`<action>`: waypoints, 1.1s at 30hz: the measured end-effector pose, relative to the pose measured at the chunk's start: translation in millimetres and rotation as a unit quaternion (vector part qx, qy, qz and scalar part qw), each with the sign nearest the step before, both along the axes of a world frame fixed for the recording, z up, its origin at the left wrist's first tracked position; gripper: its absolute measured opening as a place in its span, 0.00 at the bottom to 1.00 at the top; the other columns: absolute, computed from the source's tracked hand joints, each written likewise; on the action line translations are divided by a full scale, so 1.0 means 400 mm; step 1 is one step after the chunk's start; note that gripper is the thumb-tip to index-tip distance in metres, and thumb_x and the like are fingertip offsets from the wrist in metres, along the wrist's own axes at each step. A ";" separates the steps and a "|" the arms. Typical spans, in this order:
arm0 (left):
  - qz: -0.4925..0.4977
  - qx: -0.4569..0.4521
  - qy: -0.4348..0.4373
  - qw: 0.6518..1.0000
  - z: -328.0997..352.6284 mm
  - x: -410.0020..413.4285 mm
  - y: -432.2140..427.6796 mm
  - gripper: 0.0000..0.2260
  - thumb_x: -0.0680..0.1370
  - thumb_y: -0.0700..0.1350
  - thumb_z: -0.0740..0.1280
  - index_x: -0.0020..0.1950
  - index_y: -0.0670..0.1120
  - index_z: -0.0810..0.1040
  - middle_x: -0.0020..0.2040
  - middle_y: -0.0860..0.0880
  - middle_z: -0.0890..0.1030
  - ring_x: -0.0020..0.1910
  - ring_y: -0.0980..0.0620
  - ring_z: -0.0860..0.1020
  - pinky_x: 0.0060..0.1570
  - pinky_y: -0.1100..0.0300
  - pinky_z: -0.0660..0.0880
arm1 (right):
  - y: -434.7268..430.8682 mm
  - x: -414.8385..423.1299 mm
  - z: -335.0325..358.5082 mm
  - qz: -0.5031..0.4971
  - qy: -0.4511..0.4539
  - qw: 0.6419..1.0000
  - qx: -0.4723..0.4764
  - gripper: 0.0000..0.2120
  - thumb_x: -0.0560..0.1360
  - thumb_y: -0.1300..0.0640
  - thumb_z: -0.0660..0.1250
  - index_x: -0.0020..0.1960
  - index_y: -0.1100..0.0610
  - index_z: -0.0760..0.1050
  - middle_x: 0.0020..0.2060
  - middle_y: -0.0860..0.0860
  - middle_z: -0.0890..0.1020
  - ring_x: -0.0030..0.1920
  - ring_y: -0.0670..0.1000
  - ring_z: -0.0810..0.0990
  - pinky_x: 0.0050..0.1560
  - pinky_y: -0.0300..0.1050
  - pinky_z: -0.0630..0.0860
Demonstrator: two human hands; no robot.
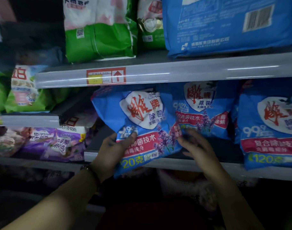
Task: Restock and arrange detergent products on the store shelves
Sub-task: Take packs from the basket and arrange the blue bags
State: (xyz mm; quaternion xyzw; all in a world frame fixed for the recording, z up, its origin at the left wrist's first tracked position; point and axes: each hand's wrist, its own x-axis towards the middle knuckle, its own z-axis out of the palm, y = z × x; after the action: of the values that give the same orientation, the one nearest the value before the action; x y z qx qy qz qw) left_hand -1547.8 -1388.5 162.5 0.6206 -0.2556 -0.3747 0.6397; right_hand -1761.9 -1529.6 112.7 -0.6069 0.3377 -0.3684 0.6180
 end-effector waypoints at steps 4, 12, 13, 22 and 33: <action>-0.064 -0.009 0.025 0.998 0.013 -0.066 -0.050 0.13 0.75 0.45 0.75 0.56 0.40 0.85 0.50 0.36 0.87 0.40 0.44 0.87 0.44 0.45 0.86 | -0.013 -0.089 0.017 -0.021 0.008 0.998 -0.067 0.24 0.71 0.51 0.79 0.66 0.47 0.80 0.58 0.43 0.86 0.58 0.43 0.85 0.56 0.41 0.79; -0.143 0.004 -0.028 0.989 -0.019 -0.155 -0.287 0.11 0.80 0.45 0.73 0.62 0.46 0.83 0.55 0.40 0.88 0.53 0.36 0.86 0.56 0.38 0.82 | -0.083 -0.200 -0.042 -0.209 0.008 0.972 -0.110 0.19 0.73 0.56 0.79 0.62 0.50 0.80 0.52 0.43 0.87 0.53 0.43 0.85 0.56 0.49 0.83; -0.144 0.003 -0.036 0.989 -0.028 -0.161 -0.318 0.11 0.80 0.46 0.73 0.61 0.47 0.84 0.54 0.40 0.88 0.54 0.36 0.86 0.57 0.37 0.82 | -0.097 -0.203 -0.049 -0.228 0.029 0.965 -0.129 0.19 0.74 0.53 0.78 0.63 0.50 0.79 0.53 0.44 0.87 0.54 0.45 0.85 0.57 0.52 0.82; 0.021 0.117 -0.219 0.968 -0.131 -0.204 -0.448 0.45 0.61 0.73 0.72 0.70 0.48 0.74 0.64 0.45 0.82 0.59 0.42 0.83 0.59 0.42 0.82 | -0.092 -0.120 -0.099 -0.297 0.333 0.867 -0.223 0.43 0.80 0.47 0.70 0.84 0.58 0.49 0.78 0.59 0.67 0.73 0.66 0.67 0.69 0.63 0.72; 0.116 0.087 -0.576 0.804 -0.145 -0.280 -0.331 0.36 0.67 0.60 0.79 0.64 0.46 0.65 0.61 0.42 0.70 0.58 0.39 0.71 0.57 0.44 0.71 | -0.066 -0.103 -0.106 -0.324 0.318 0.853 -0.258 0.51 0.74 0.47 0.76 0.85 0.56 0.47 0.73 0.61 0.66 0.72 0.64 0.67 0.66 0.66 0.74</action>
State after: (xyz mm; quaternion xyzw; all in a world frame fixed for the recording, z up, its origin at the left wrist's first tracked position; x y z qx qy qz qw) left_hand -1660.0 -1521.0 104.5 0.8003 -0.4696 0.1085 0.3567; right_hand -1803.0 -1555.9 70.2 -0.6846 0.5860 -0.4091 0.1435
